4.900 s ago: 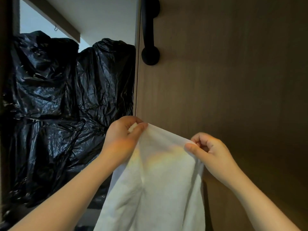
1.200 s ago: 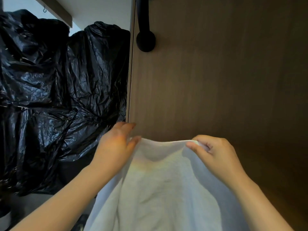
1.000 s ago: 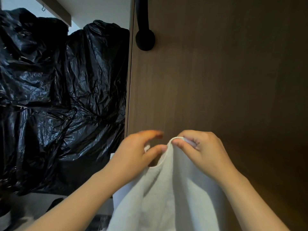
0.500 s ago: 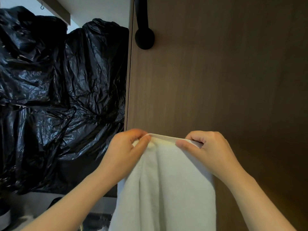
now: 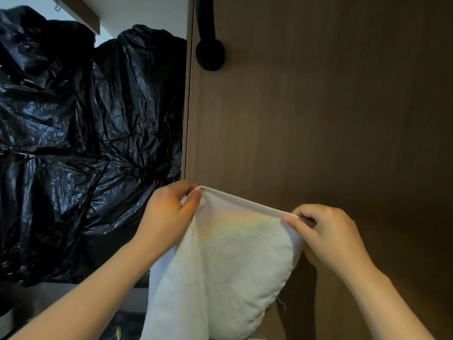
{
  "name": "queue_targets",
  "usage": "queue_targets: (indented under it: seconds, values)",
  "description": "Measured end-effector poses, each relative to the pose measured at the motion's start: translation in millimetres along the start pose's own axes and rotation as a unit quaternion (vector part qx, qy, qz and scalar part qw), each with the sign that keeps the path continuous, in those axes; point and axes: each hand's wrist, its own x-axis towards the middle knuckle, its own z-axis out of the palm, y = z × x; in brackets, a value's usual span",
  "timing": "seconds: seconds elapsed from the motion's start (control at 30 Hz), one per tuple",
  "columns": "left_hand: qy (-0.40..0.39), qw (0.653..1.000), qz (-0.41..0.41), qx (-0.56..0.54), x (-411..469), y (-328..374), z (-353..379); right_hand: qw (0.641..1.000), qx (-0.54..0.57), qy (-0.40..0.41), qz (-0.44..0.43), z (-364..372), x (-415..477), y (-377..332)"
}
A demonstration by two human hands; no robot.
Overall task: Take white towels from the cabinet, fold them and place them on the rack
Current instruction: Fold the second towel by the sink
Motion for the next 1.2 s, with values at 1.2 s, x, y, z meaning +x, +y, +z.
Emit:
queue_targets:
  seconds: [1.2]
  values:
    - [-0.094,0.813,-0.432,-0.378,-53.8,-24.6,9.8,0.927,0.355,-0.111,0.055,56.0,-26.7,-53.9]
